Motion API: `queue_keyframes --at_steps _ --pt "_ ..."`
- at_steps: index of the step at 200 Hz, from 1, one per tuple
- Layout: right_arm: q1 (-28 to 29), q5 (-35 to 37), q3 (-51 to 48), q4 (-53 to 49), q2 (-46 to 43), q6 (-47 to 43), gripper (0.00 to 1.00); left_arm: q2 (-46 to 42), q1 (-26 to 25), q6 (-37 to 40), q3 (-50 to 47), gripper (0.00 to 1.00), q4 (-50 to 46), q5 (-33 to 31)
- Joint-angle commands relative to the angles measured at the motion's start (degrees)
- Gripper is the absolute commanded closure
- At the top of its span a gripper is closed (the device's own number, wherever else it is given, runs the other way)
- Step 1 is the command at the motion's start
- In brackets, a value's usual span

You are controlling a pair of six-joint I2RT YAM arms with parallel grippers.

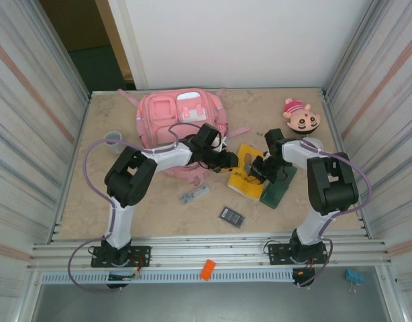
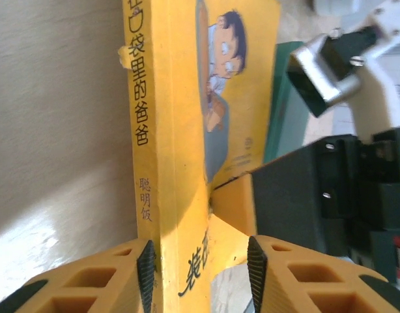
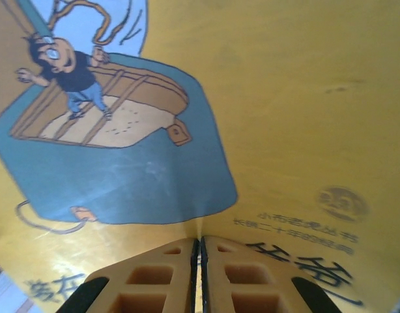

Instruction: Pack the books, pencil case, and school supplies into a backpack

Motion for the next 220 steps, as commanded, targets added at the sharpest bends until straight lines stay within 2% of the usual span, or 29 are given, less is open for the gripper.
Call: queue_keyframes --at_steps 1,21,41,55,98,128,148,171,220 --pt "2.5 -1.6 1.3 6.0 3.0 1.4 0.84 -3.1 -1.6 3.2 1.0 0.62 -7.7 -1.9" --pt "2.0 1.8 3.0 1.8 0.8 0.4 0.71 -2.3 -1.3 5.1 2.6 0.64 -13.1 -7.5" --pt "0.3 4.7 3.3 -2.3 -2.2 -0.7 0.54 -2.1 -1.1 6.0 3.3 0.62 -14.1 -8.9" --pt "-1.4 6.0 2.8 -4.3 -4.1 -1.7 0.46 -2.3 -1.0 6.1 3.3 0.6 -13.3 -9.0" --pt "-5.3 7.9 1.6 -7.4 -5.0 -5.5 0.4 -3.9 -0.9 5.6 3.2 0.55 -12.9 -11.4" --pt "-5.5 5.0 2.6 -5.5 -1.8 -7.0 0.41 -4.0 -0.8 5.1 3.3 0.55 -12.7 -11.8" --pt "-5.4 5.0 3.1 -4.6 0.2 -6.8 0.41 -3.8 -0.8 4.6 3.3 0.54 -12.6 -12.1" --pt "-5.4 7.0 3.6 -4.6 3.3 -6.8 0.45 -2.8 -0.8 4.0 3.6 0.54 -13.1 -12.3" --pt "-5.1 10.2 4.7 -6.6 7.9 -8.7 0.75 0.7 -0.9 3.7 6.5 0.54 -15.8 -12.3"
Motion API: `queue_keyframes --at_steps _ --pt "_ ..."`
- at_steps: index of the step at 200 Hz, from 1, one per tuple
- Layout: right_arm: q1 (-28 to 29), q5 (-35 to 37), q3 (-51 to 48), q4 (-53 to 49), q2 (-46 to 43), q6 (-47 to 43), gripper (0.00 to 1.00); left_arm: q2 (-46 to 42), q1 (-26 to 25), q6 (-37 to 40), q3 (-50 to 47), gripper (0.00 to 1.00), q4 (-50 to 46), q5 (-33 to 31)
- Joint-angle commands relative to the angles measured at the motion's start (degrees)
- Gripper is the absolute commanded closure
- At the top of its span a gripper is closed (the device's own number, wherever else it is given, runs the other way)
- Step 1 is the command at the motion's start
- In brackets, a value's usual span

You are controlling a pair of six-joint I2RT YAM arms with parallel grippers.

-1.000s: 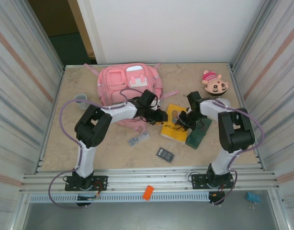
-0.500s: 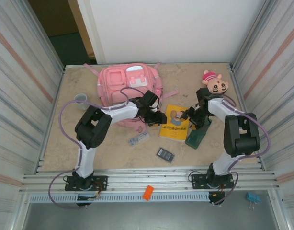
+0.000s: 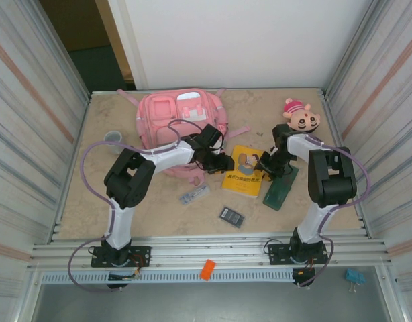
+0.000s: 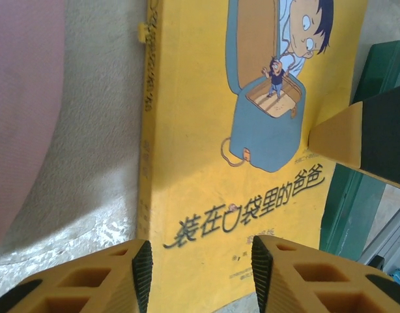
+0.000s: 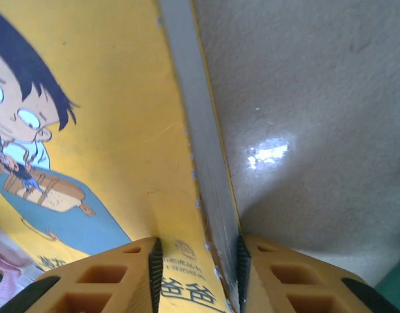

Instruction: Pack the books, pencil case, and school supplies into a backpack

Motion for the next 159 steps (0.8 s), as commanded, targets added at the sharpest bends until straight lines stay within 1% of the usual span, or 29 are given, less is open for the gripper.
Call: queue_keyframes --at_steps 1,31,52,71,84,95,114,122,135,159 --pt "0.5 4.7 -0.8 -1.3 3.7 -1.7 0.76 1.4 0.2 -0.6 2.5 0.54 -2.6 -0.9" --pt "0.8 1.4 -0.5 -0.5 3.5 -1.5 0.82 3.0 0.0 -0.7 4.2 0.54 -3.5 0.6" --pt "1.4 1.4 0.2 -1.1 2.9 -1.4 0.83 4.5 0.1 -0.2 4.8 0.53 -4.9 -1.9" --pt "1.5 1.5 0.1 -1.3 3.1 -1.4 0.83 3.8 0.8 0.7 4.9 0.51 -4.8 -3.3" --pt "1.6 1.7 -0.1 -1.4 3.1 -1.5 0.83 3.7 1.3 1.3 4.9 0.5 -5.2 -5.5" --pt "1.6 1.9 -0.4 -1.4 3.1 -1.6 0.83 2.0 1.7 1.7 5.2 0.49 -6.2 -7.3" --pt "1.7 1.7 -0.8 -1.2 3.1 -1.6 0.83 2.8 2.1 2.6 6.3 0.49 -8.7 -9.3" --pt "1.7 1.6 -0.9 -1.1 3.2 -1.6 0.83 3.0 2.0 3.3 6.7 0.49 -9.1 -8.6" --pt "1.8 1.2 -0.9 -1.0 3.2 -1.6 0.84 6.0 1.9 3.8 7.4 0.5 -10.1 -7.1" --pt "1.9 -0.2 -1.1 -0.6 2.9 -1.3 0.84 7.8 0.9 4.8 7.7 0.51 -9.4 -4.8"
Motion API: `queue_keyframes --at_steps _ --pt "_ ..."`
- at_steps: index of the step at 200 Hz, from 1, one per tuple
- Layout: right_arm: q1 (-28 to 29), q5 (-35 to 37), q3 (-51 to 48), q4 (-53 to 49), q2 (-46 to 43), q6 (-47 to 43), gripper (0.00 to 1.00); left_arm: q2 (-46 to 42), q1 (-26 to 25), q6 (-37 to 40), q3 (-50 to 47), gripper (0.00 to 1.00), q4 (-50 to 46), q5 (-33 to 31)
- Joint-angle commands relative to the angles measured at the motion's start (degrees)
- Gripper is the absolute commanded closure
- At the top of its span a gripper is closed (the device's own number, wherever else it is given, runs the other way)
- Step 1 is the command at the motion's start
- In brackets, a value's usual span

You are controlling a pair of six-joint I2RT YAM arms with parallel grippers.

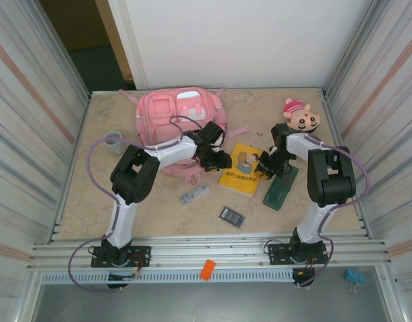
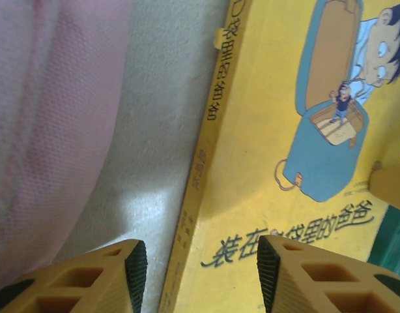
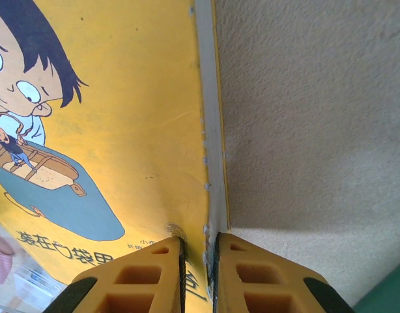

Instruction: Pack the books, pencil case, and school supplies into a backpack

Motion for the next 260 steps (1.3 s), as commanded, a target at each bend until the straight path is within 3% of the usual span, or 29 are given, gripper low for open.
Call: queue_keyframes --at_steps 1,43,107,163,200,260 --pt "1.4 0.4 -1.9 0.5 2.6 -0.3 0.84 2.9 -0.3 2.6 1.4 0.51 -1.8 0.7" --pt "1.8 -1.6 -2.2 1.5 2.2 0.2 0.85 4.3 -1.9 2.8 4.5 0.54 0.9 7.1" --pt "0.8 -7.9 -5.1 5.2 0.8 0.2 0.86 -5.6 -2.0 -6.9 -0.6 0.54 15.2 20.4" --pt "0.4 -10.3 -5.9 7.5 0.5 1.7 0.86 -7.9 -2.0 -8.0 -5.4 0.53 18.6 24.4" --pt "0.4 -10.9 -6.0 8.6 -0.6 2.8 0.86 -5.9 -2.0 -5.2 -3.7 0.54 13.8 19.4" --pt "0.3 -12.2 -6.6 10.2 -2.0 4.8 0.86 -2.2 -3.1 -12.5 -2.4 0.53 24.6 22.1"
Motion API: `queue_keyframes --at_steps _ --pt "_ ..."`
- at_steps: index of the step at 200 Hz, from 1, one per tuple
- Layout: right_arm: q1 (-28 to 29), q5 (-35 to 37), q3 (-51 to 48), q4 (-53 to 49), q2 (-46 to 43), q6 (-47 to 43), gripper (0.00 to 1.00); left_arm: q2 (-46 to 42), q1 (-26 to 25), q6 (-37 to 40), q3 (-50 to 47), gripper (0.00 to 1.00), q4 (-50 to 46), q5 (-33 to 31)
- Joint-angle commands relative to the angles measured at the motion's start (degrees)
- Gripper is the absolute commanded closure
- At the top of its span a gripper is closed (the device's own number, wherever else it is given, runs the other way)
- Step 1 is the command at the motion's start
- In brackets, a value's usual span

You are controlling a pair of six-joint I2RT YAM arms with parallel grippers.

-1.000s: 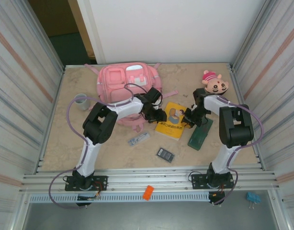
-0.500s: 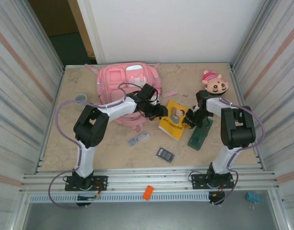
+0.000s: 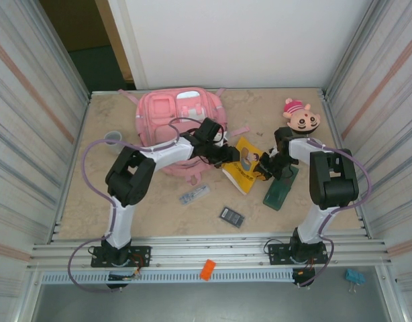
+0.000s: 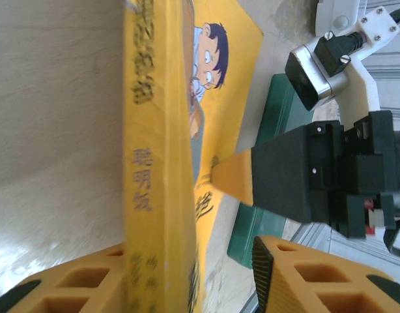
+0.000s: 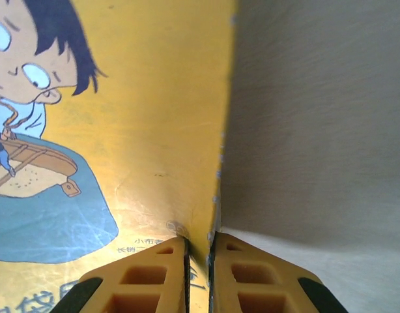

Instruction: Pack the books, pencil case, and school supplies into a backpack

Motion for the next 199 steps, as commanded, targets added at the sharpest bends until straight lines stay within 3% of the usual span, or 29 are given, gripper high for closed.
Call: queue_keyframes --at_steps 1,17,37,60,85,141,186,199 --pt "1.5 -4.2 -1.3 2.5 0.0 2.3 0.86 0.7 -2.8 -4.3 1.5 0.53 8.7 7.1" --pt "1.3 -4.2 -1.5 2.5 -0.6 2.6 0.86 -0.6 -2.8 -5.6 0.0 0.54 9.8 6.6" --pt "1.0 -3.7 -1.7 2.4 -1.7 2.9 0.85 -2.0 -2.8 -0.1 0.6 0.64 -0.3 0.4" --pt "0.0 -2.6 -1.6 2.0 -4.4 2.8 0.72 -3.8 -2.7 6.6 2.4 0.86 -9.3 -6.1" --pt "-1.6 -2.4 -0.2 0.7 -9.9 1.5 0.55 -8.0 -2.8 11.1 2.5 0.96 -11.5 -11.6" --pt "-4.1 -2.4 4.7 0.7 -29.1 -3.0 0.33 -26.6 -1.5 11.1 -9.1 1.0 8.4 -13.6" --pt "-2.9 -6.5 -1.2 17.8 -43.1 4.2 0.21 -39.7 3.3 6.3 -18.3 1.0 24.0 -7.4" --pt "-1.3 -5.7 -3.0 22.2 -46.9 7.1 0.12 -42.5 4.7 4.9 -19.5 1.0 26.0 -4.2"
